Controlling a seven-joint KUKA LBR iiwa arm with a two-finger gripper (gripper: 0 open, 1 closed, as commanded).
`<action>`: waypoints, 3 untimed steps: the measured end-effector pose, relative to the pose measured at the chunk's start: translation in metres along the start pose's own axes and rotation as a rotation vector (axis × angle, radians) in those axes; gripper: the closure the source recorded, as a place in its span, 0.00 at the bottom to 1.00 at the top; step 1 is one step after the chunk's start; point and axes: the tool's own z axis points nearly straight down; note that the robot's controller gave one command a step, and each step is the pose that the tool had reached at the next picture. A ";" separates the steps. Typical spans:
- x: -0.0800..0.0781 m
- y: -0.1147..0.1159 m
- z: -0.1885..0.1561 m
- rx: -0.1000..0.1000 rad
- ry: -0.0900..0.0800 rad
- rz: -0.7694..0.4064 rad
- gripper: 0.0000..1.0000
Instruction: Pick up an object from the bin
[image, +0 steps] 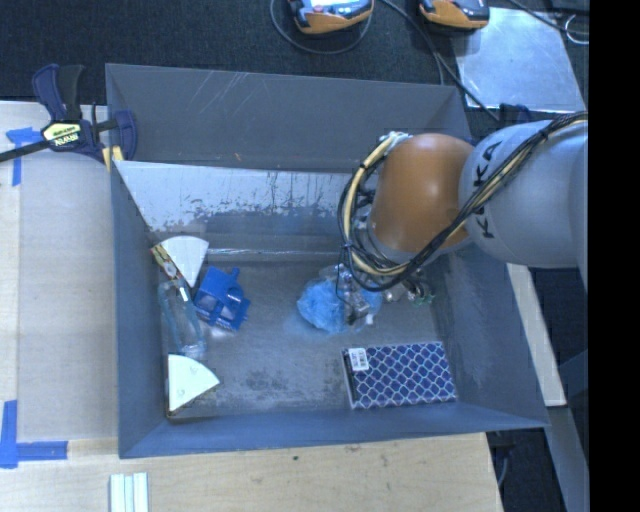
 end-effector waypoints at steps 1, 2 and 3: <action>0.001 0.000 -0.002 0.000 0.001 0.000 1.00; 0.002 0.001 -0.018 -0.003 0.007 0.001 1.00; 0.001 0.000 -0.035 -0.001 0.002 0.001 1.00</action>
Offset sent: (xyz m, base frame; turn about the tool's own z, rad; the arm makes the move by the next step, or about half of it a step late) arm -0.0001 0.0001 0.0573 0.0000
